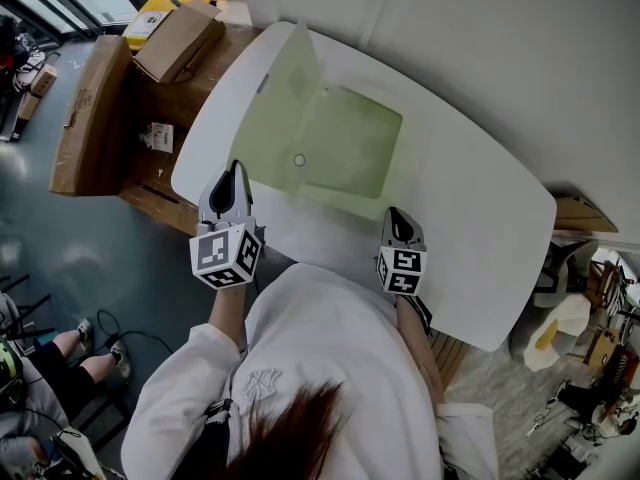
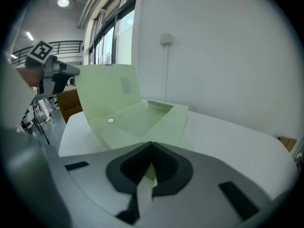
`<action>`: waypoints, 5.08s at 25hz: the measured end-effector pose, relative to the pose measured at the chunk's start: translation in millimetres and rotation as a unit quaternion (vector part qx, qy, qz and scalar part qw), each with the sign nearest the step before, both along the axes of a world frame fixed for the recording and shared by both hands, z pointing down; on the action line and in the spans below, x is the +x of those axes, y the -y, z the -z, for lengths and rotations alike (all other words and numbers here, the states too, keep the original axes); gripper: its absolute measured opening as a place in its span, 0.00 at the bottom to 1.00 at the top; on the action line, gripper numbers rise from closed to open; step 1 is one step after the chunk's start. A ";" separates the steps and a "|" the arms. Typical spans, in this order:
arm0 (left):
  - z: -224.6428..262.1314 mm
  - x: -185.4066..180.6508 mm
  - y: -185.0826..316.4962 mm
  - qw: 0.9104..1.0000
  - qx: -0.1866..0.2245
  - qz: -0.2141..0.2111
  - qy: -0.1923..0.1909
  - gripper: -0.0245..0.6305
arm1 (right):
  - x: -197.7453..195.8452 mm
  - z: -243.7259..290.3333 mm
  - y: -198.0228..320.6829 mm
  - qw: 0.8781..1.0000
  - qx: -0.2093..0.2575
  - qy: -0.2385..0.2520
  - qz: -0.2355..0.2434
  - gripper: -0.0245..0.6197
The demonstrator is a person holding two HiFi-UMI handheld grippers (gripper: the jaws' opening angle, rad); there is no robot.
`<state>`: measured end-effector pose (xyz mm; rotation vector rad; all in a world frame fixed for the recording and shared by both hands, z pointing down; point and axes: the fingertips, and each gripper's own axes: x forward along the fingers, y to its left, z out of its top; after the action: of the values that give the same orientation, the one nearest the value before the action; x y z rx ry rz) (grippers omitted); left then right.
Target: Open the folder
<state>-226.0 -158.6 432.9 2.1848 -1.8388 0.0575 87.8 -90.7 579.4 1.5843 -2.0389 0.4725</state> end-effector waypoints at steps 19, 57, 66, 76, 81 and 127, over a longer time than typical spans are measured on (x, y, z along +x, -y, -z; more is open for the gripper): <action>-1.8 -2.4 3.2 1.000 -0.001 -0.002 -0.002 0.06 | -2.1 -0.7 2.8 1.000 -0.002 -0.002 -0.001 0.05; -25.0 -37.7 9.3 0.998 -0.028 0.050 -0.018 0.06 | 0.9 -0.1 -0.5 1.000 -0.001 -0.002 -0.005 0.05; -33.1 -46.4 12.0 0.997 -0.037 0.061 -0.020 0.06 | 1.0 -0.1 0.3 1.000 -0.001 -0.002 -0.007 0.05; -51.3 -68.6 17.6 0.994 -0.060 0.088 -0.023 0.07 | 0.1 0.3 -0.2 1.000 0.000 -0.001 -0.007 0.05; -63.9 -80.2 21.7 0.992 -0.075 0.103 -0.023 0.08 | 0.2 -0.4 -0.4 1.000 -0.001 0.000 -0.009 0.05; -134.6 -126.5 36.4 0.979 -0.151 0.137 -0.023 0.12 | 3.9 -0.8 1.9 0.999 -0.012 0.001 -0.034 0.05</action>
<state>-352.6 -195.0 567.5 1.7044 -1.9430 0.2108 91.7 -92.6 580.1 1.6434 -1.9776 0.5214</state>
